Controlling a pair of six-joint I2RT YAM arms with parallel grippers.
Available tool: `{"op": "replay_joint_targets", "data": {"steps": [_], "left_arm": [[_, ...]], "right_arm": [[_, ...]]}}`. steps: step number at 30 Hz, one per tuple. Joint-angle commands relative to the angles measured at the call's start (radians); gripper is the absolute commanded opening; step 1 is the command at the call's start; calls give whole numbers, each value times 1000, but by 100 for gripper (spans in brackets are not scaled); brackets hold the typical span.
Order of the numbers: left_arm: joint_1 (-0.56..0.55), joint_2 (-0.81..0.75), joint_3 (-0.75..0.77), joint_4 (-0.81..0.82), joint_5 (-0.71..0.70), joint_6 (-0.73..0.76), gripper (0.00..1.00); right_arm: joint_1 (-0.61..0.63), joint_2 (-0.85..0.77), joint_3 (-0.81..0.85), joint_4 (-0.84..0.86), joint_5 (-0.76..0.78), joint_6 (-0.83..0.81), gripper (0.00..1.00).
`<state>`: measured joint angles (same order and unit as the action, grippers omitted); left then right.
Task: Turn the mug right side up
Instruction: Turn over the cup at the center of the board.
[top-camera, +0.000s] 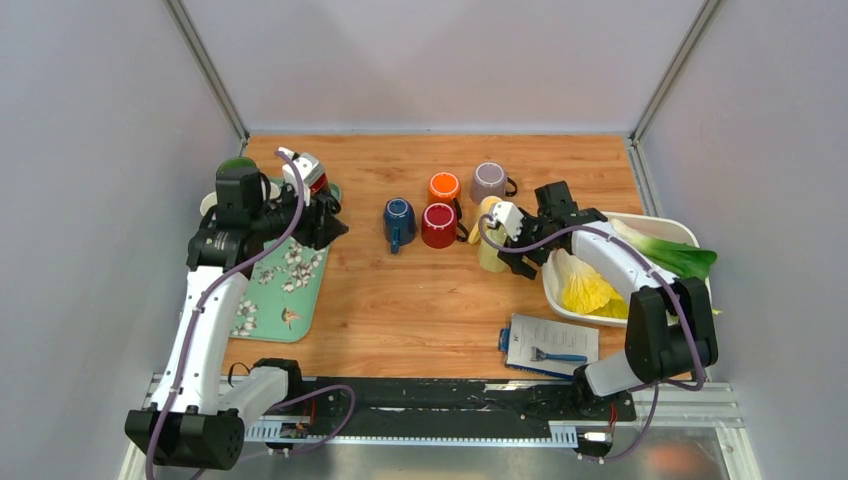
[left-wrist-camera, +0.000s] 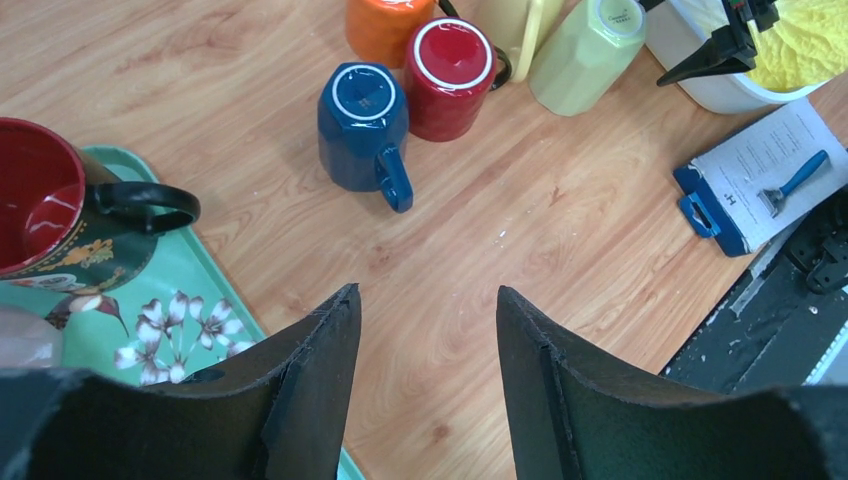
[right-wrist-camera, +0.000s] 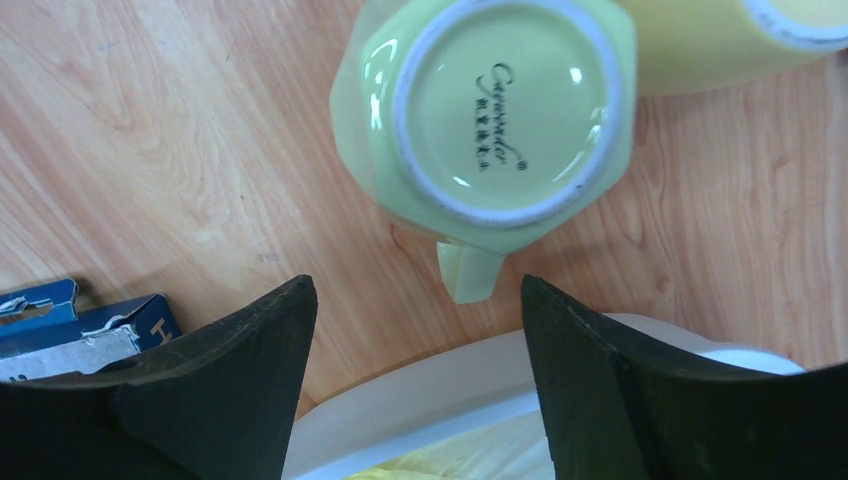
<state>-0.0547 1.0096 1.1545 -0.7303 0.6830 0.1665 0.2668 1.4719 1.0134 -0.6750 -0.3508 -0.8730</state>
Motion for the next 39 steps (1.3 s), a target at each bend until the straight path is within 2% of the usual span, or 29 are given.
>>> {"op": "replay_joint_targets", "data": {"steps": [1,3,9,14,17,22,25,34,39], "left_arm": [[-11,2,27,27,19,12,60],[-10,-15,6,45,11,1,60],[-10,-60,-43,46,0,9,60],[-10,-65,-50,47,-1,4,60],[-11,-65,-60,57,0,-4,60],[-10,-61,-76,81,8,-39,59],[-11,-51,-75,85,-3,-50,59],[-10,-48,-77,89,-23,-35,59],[-11,-44,-76,100,-23,-31,59]], "right_arm": [[4,-15,-22,55,-27,-43,73],[22,-25,-24,59,-59,-23,70],[130,-51,-70,78,-76,0,70],[117,-56,-94,148,-28,110,71],[87,-67,-119,211,-1,222,73],[69,-76,-164,343,-3,527,75],[69,-57,-191,395,-14,613,69],[69,-9,-254,438,-24,604,53],[69,-15,-284,451,-32,583,36]]}}
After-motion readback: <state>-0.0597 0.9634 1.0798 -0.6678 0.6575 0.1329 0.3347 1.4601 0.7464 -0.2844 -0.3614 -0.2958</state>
